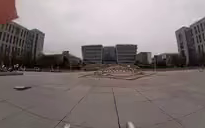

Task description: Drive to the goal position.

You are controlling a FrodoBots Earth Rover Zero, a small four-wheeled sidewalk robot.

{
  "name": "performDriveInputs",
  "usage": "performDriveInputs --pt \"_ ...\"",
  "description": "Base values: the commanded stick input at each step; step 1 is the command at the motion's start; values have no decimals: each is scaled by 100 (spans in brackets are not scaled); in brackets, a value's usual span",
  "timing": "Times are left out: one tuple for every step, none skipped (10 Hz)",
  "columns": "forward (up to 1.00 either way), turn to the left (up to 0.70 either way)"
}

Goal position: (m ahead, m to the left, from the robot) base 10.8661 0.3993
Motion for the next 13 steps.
performDriveInputs --pt "70 14" --pt "70 14" --pt "70 14" --pt "70 14" --pt "70 14" --pt "70 14" --pt "70 14" --pt "70 13" --pt "70 4" --pt "70 1" --pt "70 1" --pt "70 0" --pt "70 1"
